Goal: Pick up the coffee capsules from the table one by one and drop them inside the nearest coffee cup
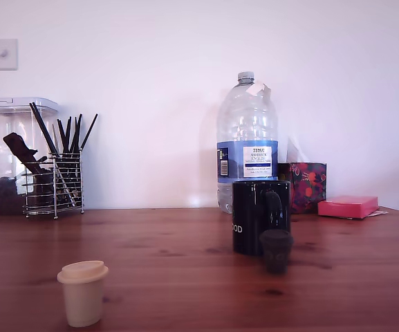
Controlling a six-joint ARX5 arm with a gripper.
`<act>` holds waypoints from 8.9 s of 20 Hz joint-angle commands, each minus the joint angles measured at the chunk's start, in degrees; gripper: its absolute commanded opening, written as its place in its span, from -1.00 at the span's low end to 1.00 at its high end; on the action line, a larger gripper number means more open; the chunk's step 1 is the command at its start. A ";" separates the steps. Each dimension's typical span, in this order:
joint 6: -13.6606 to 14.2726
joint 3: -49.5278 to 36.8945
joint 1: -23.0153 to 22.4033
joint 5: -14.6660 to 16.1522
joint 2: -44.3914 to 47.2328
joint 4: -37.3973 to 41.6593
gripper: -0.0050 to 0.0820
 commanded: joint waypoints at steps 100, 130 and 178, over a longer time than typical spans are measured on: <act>12.50 38.40 -26.69 -15.21 68.50 34.36 -0.44; 12.55 76.28 -26.95 -9.18 101.98 2.43 -0.43; 2.03 20.04 -33.66 -12.09 70.27 45.13 -0.93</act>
